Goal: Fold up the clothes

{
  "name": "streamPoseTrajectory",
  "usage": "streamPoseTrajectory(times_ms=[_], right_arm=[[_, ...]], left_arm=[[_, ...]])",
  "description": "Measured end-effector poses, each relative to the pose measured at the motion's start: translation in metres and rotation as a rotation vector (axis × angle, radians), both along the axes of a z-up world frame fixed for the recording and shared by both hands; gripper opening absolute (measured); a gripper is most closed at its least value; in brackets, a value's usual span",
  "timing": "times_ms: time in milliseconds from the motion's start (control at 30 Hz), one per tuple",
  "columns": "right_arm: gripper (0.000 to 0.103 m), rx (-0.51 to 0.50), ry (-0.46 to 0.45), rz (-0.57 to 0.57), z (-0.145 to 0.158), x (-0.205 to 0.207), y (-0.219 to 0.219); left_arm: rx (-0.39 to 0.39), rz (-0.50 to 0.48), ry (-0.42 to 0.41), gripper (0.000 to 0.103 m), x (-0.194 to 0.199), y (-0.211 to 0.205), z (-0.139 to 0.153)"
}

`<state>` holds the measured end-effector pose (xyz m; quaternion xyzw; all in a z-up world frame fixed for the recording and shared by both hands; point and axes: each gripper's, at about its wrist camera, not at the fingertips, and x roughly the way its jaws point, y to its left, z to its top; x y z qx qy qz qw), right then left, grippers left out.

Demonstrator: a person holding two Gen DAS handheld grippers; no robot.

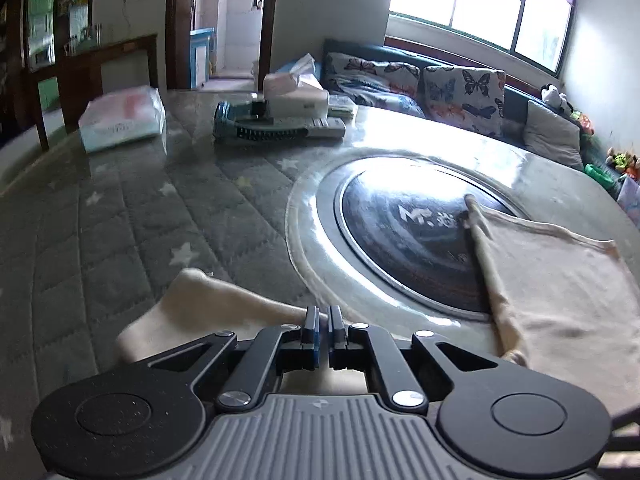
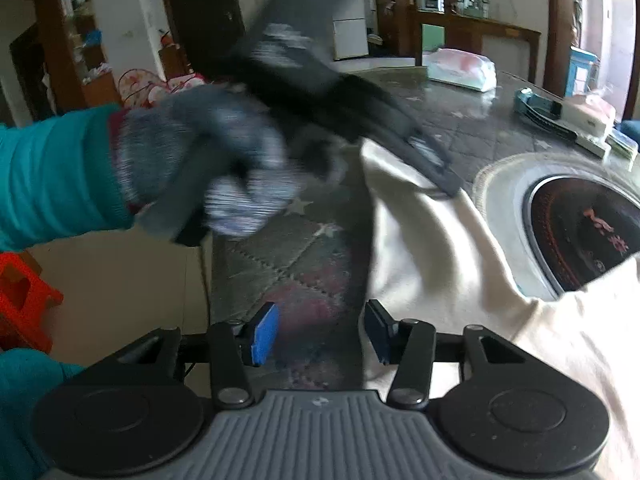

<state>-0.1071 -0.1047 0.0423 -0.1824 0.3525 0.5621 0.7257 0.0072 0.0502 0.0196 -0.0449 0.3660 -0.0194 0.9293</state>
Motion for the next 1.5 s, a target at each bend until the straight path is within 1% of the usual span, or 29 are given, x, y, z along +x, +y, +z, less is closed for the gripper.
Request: streamPoseTrajectory(times_ms=[133, 200, 267, 367, 433, 533, 600, 700, 767, 867, 967, 1033, 1133, 1233, 1367, 1433, 1500], right_arm=[[0.052, -0.003, -0.003, 0.022, 0.001, -0.002, 0.002], [0.051, 0.006, -0.027, 0.017, 0.004, -0.003, 0.002], [0.051, 0.022, -0.031, -0.026, 0.008, 0.003, -0.001], [0.051, 0.009, -0.011, -0.077, 0.005, 0.013, -0.002], [0.053, -0.008, -0.016, -0.065, 0.000, 0.010, -0.001], [0.052, -0.012, -0.017, 0.002, 0.003, -0.001, 0.001], [0.052, -0.015, -0.041, 0.017, 0.005, -0.006, 0.000], [0.052, -0.013, -0.044, -0.031, 0.013, -0.006, -0.017], [0.052, -0.035, -0.044, -0.057, 0.013, -0.007, -0.027], [0.052, -0.076, -0.036, -0.083, 0.011, -0.008, -0.039], [0.054, -0.082, -0.043, -0.059, 0.008, -0.021, -0.041], [0.055, -0.078, -0.053, -0.036, 0.008, -0.030, -0.039], [0.054, -0.063, -0.064, -0.022, 0.009, -0.035, -0.036], [0.055, -0.069, -0.061, -0.040, 0.004, -0.034, -0.033], [0.054, -0.061, -0.087, -0.022, 0.010, -0.040, -0.033], [0.054, -0.046, -0.087, -0.042, 0.017, -0.040, -0.041], [0.054, -0.031, -0.093, -0.096, 0.027, -0.039, -0.058]], left_arm=[[0.015, 0.060, 0.001, 0.007, 0.005, 0.008, 0.000], [-0.009, 0.067, 0.002, 0.007, 0.003, 0.016, -0.001], [-0.003, 0.075, 0.000, 0.007, 0.002, 0.021, -0.001], [0.007, 0.086, -0.002, 0.007, 0.000, 0.026, -0.001], [0.014, 0.093, -0.003, 0.007, 0.000, 0.028, -0.001], [0.014, 0.094, -0.001, 0.007, -0.002, 0.026, 0.002], [0.002, 0.069, -0.010, 0.007, -0.009, 0.022, 0.007], [-0.021, -0.003, -0.023, 0.007, -0.024, 0.009, 0.014], [-0.039, -0.062, -0.027, 0.007, -0.034, -0.003, 0.016], [-0.055, -0.136, -0.017, 0.007, -0.046, -0.022, 0.014], [-0.038, -0.199, -0.010, 0.008, -0.056, -0.040, 0.007], [-0.014, -0.209, 0.002, 0.008, -0.058, -0.047, 0.001], [0.001, -0.207, -0.010, 0.008, -0.060, -0.046, -0.002], [0.009, -0.181, -0.005, 0.008, -0.059, -0.041, -0.001], [0.004, -0.150, 0.002, 0.008, -0.056, -0.035, 0.005], [-0.008, -0.176, -0.006, 0.008, -0.057, -0.043, 0.009], [-0.020, -0.202, -0.015, 0.008, -0.058, -0.052, 0.013]])
